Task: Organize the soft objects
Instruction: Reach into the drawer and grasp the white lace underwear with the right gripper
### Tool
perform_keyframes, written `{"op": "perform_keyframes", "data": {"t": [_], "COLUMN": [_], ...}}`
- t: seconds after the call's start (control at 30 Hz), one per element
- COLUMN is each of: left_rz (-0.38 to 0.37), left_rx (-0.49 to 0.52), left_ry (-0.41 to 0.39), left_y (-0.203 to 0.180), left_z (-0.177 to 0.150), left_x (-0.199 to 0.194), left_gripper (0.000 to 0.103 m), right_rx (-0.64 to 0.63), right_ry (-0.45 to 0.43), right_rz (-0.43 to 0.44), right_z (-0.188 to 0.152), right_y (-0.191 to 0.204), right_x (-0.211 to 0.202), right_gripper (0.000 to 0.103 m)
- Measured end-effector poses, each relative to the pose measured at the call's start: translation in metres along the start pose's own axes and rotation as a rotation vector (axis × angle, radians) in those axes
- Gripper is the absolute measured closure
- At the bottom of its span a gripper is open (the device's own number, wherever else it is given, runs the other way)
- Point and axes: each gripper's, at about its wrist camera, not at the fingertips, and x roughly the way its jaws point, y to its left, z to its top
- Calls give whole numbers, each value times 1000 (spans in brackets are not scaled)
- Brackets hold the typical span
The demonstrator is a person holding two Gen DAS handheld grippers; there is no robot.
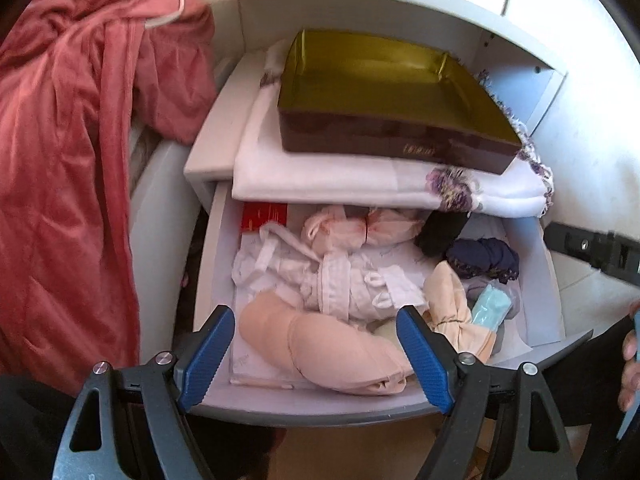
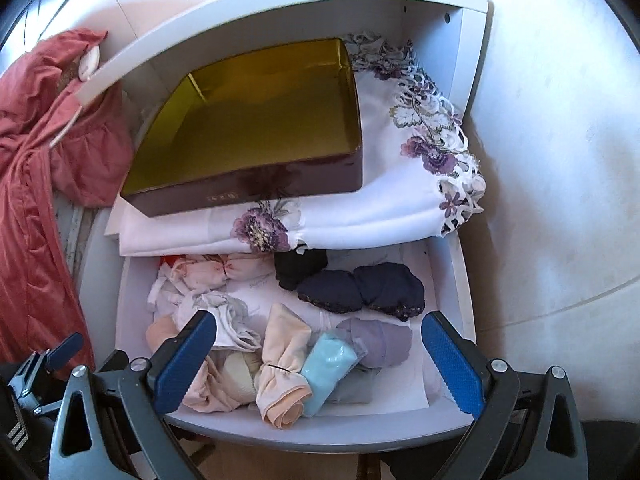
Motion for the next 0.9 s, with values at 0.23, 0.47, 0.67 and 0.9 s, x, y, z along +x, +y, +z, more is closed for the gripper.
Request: {"op": "perform_keyframes", "data": {"t": [0.23, 0.47, 0.67, 0.9], "left_rz": [48, 75, 28, -25], "left_rx": [-69, -91, -156, -221], "left_ry": [97, 155, 227, 285], "left_y": [13, 15, 27, 31], "left_z": [-4, -9, -14, -17], "left_x": [19, 32, 47, 62], "left_gripper": [19, 19, 20, 25], "right_rx": [22, -160, -318, -494], "right_ry": [81, 168, 262, 351], "right_rz": [38, 118, 144, 188], "right_z": [-6, -6, 2, -2], "right_y": [-2, 39, 75, 109], "right_x": [24, 49, 84, 116], "right_gripper": [1, 22, 30, 30]}}
